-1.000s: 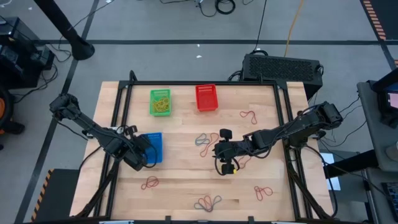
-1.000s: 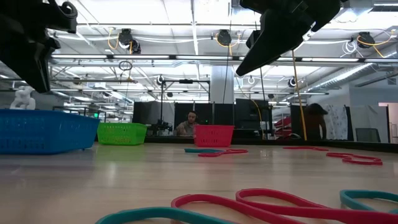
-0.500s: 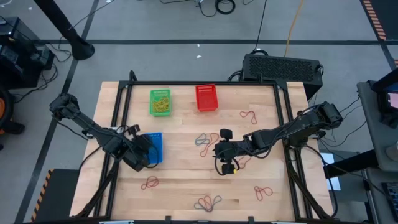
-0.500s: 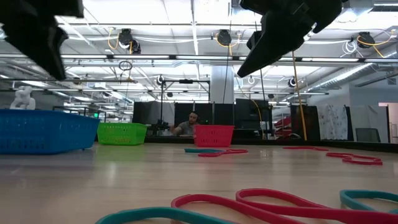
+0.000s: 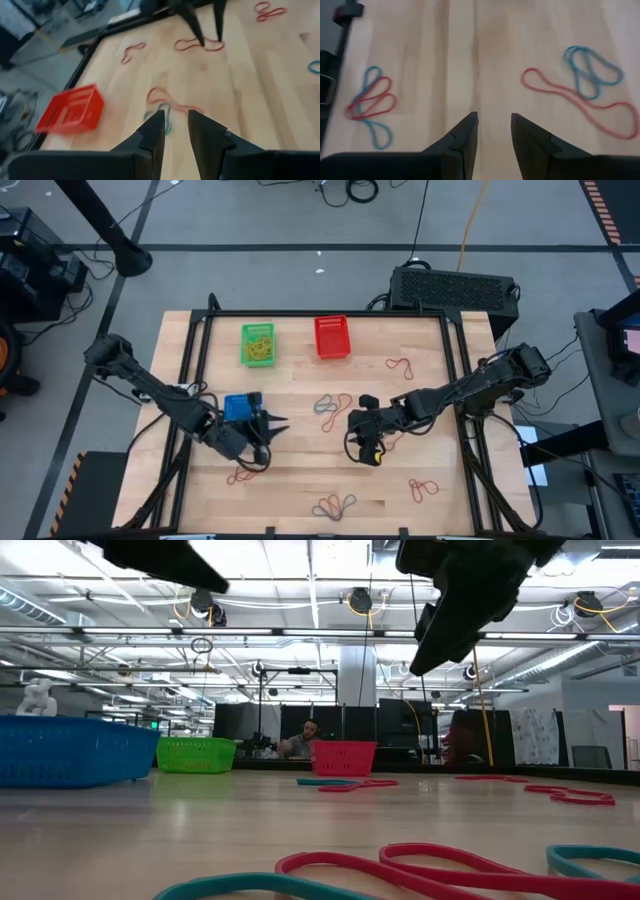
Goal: Sort rubber bands into baskets
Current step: Put the blue rubber band into the blue bin
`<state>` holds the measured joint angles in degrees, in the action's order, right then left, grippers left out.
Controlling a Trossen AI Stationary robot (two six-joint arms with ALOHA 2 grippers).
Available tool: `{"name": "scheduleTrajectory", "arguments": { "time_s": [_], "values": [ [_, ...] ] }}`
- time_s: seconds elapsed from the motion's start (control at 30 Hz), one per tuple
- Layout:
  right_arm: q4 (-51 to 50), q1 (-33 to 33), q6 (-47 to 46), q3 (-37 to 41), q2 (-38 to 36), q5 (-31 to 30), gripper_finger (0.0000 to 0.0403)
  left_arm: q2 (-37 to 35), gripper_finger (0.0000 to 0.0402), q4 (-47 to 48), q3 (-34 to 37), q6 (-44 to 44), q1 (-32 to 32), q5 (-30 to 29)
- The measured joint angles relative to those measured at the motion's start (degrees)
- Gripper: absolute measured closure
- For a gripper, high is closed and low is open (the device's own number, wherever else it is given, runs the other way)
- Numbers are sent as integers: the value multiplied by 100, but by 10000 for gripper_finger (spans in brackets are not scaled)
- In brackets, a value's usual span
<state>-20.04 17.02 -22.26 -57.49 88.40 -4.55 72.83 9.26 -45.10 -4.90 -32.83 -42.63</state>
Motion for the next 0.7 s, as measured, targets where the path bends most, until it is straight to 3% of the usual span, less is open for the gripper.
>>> {"name": "scheduleTrajectory", "arguments": {
  "time_s": [0.13, 0.27, 0.6, 0.7],
  "values": [
    [-6, 54, -431, 0, 0, 169, 293, 437, 308, -773, 54, 460, 208, 459],
    [-26, 184, -560, 0, 0, 195, 293, 885, 308, -1348, 54, 675, 520, 487],
    [-405, 267, -319, 0, 0, 102, 293, 1976, 308, -2544, -1, 674, 2204, 1798],
    [-604, 283, -58, 0, 0, -359, 293, 2267, 308, -2553, -115, 535, 2673, 2179]
  ]
}}
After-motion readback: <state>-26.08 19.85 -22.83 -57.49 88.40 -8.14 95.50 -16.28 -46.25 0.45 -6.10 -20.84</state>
